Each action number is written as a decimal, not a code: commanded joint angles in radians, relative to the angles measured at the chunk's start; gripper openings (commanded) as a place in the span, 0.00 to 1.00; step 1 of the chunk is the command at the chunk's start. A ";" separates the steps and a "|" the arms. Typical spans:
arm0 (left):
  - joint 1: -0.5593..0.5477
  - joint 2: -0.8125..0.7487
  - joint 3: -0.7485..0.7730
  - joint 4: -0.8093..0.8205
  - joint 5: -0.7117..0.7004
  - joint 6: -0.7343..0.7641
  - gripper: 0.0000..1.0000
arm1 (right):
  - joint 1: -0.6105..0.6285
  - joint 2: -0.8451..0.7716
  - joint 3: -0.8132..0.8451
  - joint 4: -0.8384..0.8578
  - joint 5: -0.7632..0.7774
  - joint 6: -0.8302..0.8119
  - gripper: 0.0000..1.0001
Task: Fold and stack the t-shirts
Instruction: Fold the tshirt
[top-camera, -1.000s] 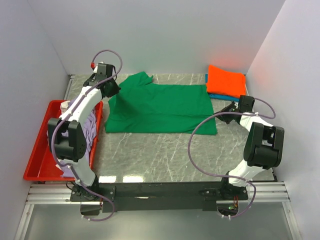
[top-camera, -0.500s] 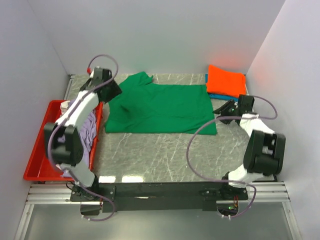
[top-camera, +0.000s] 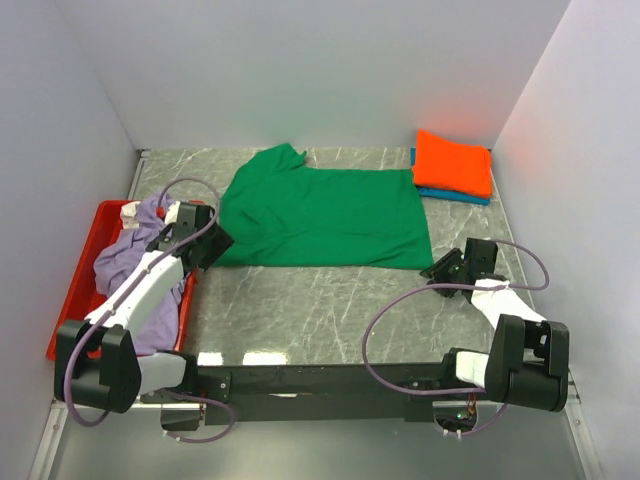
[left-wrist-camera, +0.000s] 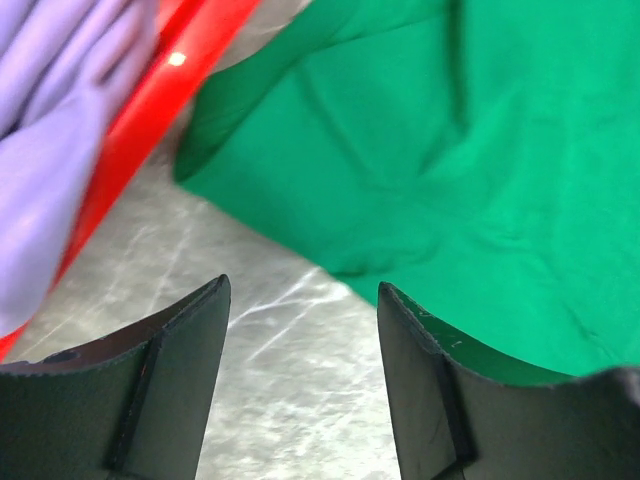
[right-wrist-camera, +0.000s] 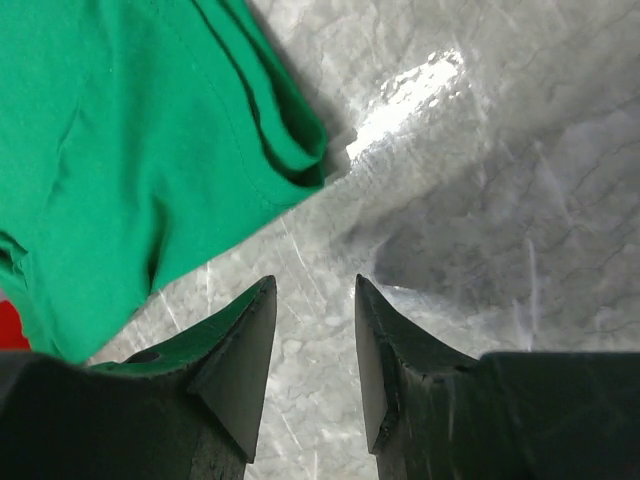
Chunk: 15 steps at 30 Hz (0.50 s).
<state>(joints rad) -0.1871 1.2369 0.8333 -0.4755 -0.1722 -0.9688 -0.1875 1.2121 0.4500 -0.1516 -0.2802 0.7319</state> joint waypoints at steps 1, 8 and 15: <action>-0.003 -0.054 -0.054 0.055 -0.046 -0.038 0.66 | -0.003 -0.020 0.004 0.049 0.041 -0.002 0.44; -0.003 -0.027 -0.079 0.066 -0.076 -0.027 0.66 | -0.003 0.082 0.045 0.119 0.052 0.027 0.38; -0.003 0.012 -0.099 0.090 -0.102 -0.034 0.64 | -0.004 0.158 0.035 0.185 0.004 0.046 0.31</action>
<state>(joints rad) -0.1871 1.2297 0.7460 -0.4244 -0.2409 -0.9905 -0.1879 1.3411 0.4702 -0.0193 -0.2760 0.7692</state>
